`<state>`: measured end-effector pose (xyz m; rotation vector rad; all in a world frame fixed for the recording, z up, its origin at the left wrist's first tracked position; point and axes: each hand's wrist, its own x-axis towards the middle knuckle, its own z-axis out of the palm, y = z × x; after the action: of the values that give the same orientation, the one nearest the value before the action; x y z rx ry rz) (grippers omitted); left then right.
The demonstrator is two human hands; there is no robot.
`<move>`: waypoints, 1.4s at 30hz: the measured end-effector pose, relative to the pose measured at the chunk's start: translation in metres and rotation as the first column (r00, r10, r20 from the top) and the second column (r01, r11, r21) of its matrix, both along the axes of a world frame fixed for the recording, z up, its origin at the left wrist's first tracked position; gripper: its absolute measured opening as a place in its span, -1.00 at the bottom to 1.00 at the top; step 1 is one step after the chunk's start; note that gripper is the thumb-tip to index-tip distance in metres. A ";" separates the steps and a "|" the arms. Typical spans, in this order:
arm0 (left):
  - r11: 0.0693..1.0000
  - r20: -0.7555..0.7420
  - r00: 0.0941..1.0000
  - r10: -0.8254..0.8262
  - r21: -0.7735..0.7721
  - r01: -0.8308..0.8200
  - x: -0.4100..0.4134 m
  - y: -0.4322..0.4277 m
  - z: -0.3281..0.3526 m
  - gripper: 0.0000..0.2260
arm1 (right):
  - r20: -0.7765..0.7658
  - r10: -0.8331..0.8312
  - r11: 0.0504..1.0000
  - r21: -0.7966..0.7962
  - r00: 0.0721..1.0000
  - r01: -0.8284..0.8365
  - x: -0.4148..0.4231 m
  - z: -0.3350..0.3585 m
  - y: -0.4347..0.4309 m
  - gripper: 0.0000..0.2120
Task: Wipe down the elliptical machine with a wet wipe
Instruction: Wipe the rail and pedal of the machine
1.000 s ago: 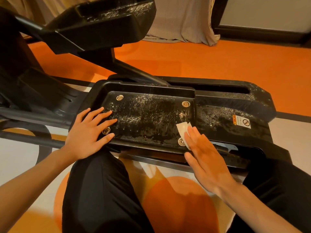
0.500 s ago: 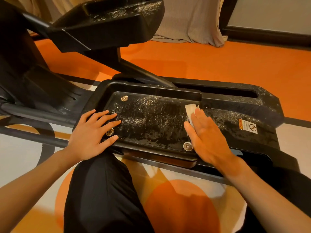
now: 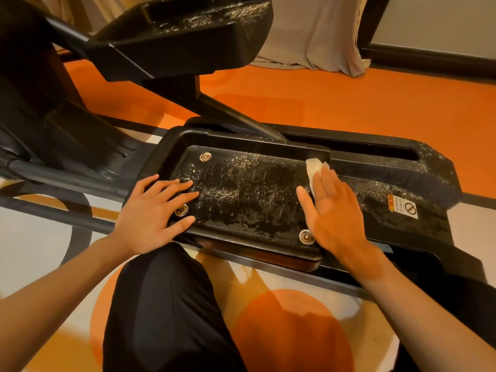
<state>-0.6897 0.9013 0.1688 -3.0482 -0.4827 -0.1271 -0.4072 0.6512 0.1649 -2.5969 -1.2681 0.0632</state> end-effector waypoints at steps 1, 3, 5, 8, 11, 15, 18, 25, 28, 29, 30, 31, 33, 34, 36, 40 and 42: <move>1.000 0.005 1.000 0.000 0.001 0.000 0.000 0.000 0.000 -0.41 | 0.021 -0.023 1.000 -0.009 1.000 0.023 -0.003 -0.001 -0.004 -0.16; 1.000 0.006 1.000 0.005 -0.003 -0.005 0.001 0.000 0.000 -0.40 | 0.054 -0.058 0.998 -0.018 0.997 0.059 -0.007 -0.001 -0.009 -0.20; 1.000 0.000 1.000 0.011 -0.006 -0.011 0.000 0.000 0.000 -0.40 | 0.046 -0.079 0.997 -0.014 0.996 0.080 -0.009 0.003 -0.007 -0.20; 1.000 -0.011 1.000 0.010 -0.010 -0.010 0.001 0.000 0.001 -0.38 | 0.031 -0.079 0.996 0.032 0.996 0.078 -0.013 0.007 -0.004 -0.17; 1.000 -0.013 1.000 0.010 -0.010 -0.011 0.001 0.000 0.000 -0.37 | 0.022 0.013 0.998 0.056 1.000 -0.014 -0.011 0.004 -0.002 -0.22; 1.000 -0.006 1.000 0.009 -0.002 -0.009 0.002 0.000 0.001 -0.38 | 0.008 0.099 0.994 0.051 0.995 -0.099 0.006 0.004 0.012 -0.22; 1.000 0.000 1.000 0.016 0.001 -0.016 0.001 0.000 0.001 -0.39 | -0.002 0.120 0.991 0.064 0.993 -0.119 0.010 0.003 0.020 -0.20; 1.000 -0.018 0.999 0.029 0.012 -0.028 0.001 0.000 0.002 -0.42 | -0.173 0.286 0.954 -0.040 0.942 -0.297 0.004 0.014 0.062 -0.05; 0.999 -0.043 0.998 0.038 0.009 -0.038 0.001 -0.001 0.004 -0.39 | -0.263 0.372 0.910 -0.086 0.890 -0.405 -0.003 0.014 0.097 -0.06; 0.999 -0.051 0.998 0.041 0.006 -0.041 0.001 -0.001 0.004 -0.38 | -0.275 0.388 0.903 -0.077 0.880 -0.423 -0.006 0.015 0.104 -0.08; 0.999 -0.054 0.998 0.043 0.005 -0.042 0.001 -0.001 0.004 -0.38 | -0.281 0.397 0.900 -0.070 0.874 -0.431 -0.007 0.015 0.107 -0.10; 0.999 -0.053 0.998 0.043 0.005 -0.043 0.000 -0.001 0.004 -0.38 | -0.284 0.402 0.898 -0.064 0.870 -0.436 -0.006 0.017 0.106 -0.12; 0.999 -0.044 0.998 0.040 0.010 -0.039 0.000 -0.001 0.003 -0.39 | -0.289 0.396 0.903 -0.051 0.872 -0.427 0.001 0.023 0.090 -0.15; 0.999 -0.035 0.999 0.037 0.015 -0.036 0.000 -0.001 0.003 -0.40 | -0.294 0.375 0.914 -0.044 0.879 -0.404 0.008 0.026 0.076 -0.16; 0.999 -0.011 1.000 0.029 0.026 -0.029 0.000 0.000 0.001 -0.42 | -0.294 0.322 0.939 -0.020 0.900 -0.342 0.026 0.028 0.041 -0.19; 0.999 0.025 0.999 0.020 0.040 -0.021 0.001 0.001 -0.002 -0.44 | -0.110 0.352 0.927 -0.097 0.930 -0.362 0.048 0.023 -0.001 -0.20; 0.999 0.028 0.999 0.024 0.037 -0.025 0.001 0.001 -0.003 -0.43 | -0.098 0.358 0.922 -0.118 0.929 -0.368 0.046 0.022 0.006 -0.17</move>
<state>-0.6888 0.9025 0.1655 -3.0070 -0.5127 -0.1749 -0.3616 0.6570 0.1874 -2.4006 -1.7565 0.3207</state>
